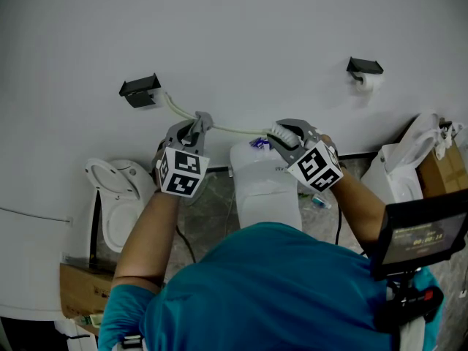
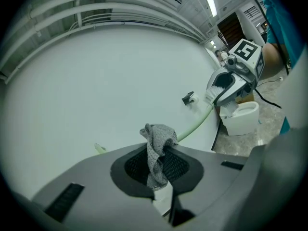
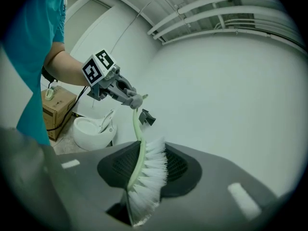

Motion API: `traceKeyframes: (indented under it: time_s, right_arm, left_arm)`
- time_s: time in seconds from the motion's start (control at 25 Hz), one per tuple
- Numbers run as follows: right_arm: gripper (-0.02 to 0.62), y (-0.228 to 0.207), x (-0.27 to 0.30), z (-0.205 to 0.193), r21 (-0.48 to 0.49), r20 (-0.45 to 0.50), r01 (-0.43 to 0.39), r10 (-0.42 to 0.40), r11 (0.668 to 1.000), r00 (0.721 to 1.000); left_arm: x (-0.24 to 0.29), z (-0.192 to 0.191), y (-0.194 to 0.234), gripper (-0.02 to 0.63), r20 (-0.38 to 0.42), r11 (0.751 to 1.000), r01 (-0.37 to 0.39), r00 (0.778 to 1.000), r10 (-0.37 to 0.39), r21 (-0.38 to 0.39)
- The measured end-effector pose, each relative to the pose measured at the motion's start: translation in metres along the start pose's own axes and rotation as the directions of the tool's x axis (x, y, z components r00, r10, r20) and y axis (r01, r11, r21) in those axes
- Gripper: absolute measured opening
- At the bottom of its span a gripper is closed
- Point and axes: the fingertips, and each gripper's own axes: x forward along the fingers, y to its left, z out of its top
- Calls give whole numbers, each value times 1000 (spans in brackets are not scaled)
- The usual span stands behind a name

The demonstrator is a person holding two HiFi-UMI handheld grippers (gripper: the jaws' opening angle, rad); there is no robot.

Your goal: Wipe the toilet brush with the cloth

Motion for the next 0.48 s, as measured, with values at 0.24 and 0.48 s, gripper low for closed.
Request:
traceKeyframes:
  time_s: [0.24,0.48]
  right_arm:
    - [117,-2,-7,-2,1,8,-5,5,1000,1000]
    - [115,-3,-12,-2,-5,15,-2,2,1000,1000]
  left_arm:
    - [-2,-3,10,39,-1,1000,-25,1000,25,-2]
    - [-5,-7,26,40,-8,998,-60,998,60,3]
